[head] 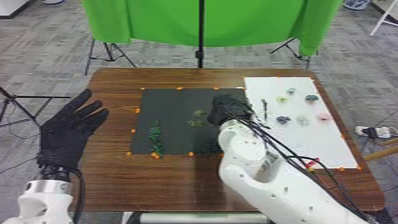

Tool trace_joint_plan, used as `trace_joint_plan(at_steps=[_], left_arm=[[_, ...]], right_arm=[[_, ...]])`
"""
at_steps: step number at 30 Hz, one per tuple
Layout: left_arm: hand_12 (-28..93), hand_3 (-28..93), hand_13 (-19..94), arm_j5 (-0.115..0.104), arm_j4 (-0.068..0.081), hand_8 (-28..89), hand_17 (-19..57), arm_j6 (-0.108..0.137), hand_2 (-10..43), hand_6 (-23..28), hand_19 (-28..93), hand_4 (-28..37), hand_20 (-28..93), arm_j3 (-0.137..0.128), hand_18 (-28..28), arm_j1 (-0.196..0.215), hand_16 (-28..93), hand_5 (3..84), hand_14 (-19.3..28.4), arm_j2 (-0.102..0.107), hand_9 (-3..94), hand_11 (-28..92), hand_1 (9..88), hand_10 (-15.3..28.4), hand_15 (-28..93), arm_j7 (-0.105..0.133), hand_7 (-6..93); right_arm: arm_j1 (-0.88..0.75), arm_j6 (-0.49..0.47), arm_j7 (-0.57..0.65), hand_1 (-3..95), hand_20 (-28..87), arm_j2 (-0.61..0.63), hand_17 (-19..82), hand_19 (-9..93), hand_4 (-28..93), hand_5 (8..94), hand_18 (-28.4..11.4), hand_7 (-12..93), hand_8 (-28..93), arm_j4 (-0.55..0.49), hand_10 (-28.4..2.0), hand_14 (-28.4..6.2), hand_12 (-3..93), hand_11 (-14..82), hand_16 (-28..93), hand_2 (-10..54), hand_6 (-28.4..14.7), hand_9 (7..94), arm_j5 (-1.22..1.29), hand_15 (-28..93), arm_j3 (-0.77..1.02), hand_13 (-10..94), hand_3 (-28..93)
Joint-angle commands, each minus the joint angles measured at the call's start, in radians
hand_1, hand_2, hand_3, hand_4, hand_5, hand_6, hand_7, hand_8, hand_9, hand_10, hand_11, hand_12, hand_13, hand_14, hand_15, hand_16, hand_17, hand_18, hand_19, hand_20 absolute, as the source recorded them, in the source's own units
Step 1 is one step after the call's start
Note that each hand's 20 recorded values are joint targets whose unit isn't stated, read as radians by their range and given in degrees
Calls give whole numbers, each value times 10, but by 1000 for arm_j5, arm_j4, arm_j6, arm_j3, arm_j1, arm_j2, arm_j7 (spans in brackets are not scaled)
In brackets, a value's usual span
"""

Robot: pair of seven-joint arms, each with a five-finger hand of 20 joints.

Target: Arrange flowers

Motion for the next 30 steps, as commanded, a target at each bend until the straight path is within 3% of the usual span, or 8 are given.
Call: trace_joint_plan(at_steps=[1, 5, 7, 11, 15, 25, 30], left_arm=[[111, 809, 269, 11, 14, -87, -87, -15, 56, 100, 540, -235, 133, 15, 262, -31, -82, 398, 281, -3, 357, 237, 238, 201, 504, -23, 114], [111, 809, 269, 14, 25, -87, -87, -31, 55, 101, 540, -234, 133, 32, 262, -54, -82, 399, 280, -1, 357, 239, 239, 201, 504, -33, 114], [111, 808, 269, 24, 27, -87, -87, -44, 55, 101, 540, -234, 133, 32, 262, -60, -82, 400, 281, -14, 357, 239, 240, 201, 504, -52, 113], [112, 809, 269, 29, 28, -87, -87, -49, 55, 101, 541, -233, 133, 29, 262, -63, -82, 401, 281, -13, 358, 239, 240, 201, 504, -60, 113], [111, 809, 269, 33, 30, -87, -87, -56, 55, 101, 540, -232, 133, 31, 262, -71, -82, 400, 280, -12, 358, 239, 241, 201, 504, -68, 114], [111, 809, 269, 34, 42, -87, -87, -62, 55, 101, 541, -232, 133, 52, 262, -97, -82, 401, 280, -7, 358, 239, 242, 202, 504, -73, 114], [111, 811, 269, 32, 46, -87, -87, -66, 55, 102, 541, -230, 134, 61, 262, -106, -82, 401, 280, -7, 358, 238, 240, 201, 504, -76, 114]], right_arm=[[32, -54, -18, 499, 624, -64, 437, 932, -260, 931, -272, 192, 100, 62, -124, -124, 200, 459, 179, -95, -20, 928, -81, 787, -92, 802, 723], [67, -51, -7, 470, 657, -76, 456, 932, -250, 937, -276, 234, 73, 91, -129, -128, 202, 490, 188, -95, -15, 937, -76, 799, -134, 820, 740], [76, -61, 4, 461, 669, -86, 463, 932, -246, 937, -277, 259, 49, 104, -130, -129, 194, 507, 192, -91, -12, 937, -67, 804, -144, 830, 747], [77, -83, 12, 449, 683, -105, 473, 932, -241, 937, -279, 293, 11, 108, -134, -129, 184, 542, 197, -78, -8, 937, -63, 808, -151, 841, 757], [86, -77, 12, 429, 694, -110, 487, 932, -220, 937, -283, 346, -128, 108, -137, -130, 167, 566, 202, -43, -4, 937, -67, 808, -172, 855, 759], [107, -72, 39, 423, 696, -116, 497, 932, -229, 937, -283, 322, -157, 134, -124, -127, 159, 580, 206, -24, 7, 937, -72, 804, -210, 860, 742], [111, 3, 18, 385, 695, -105, 497, 932, -239, 937, -284, 299, -160, 145, -120, -126, 155, 577, 207, -17, 11, 937, -83, 800, -229, 860, 748]])
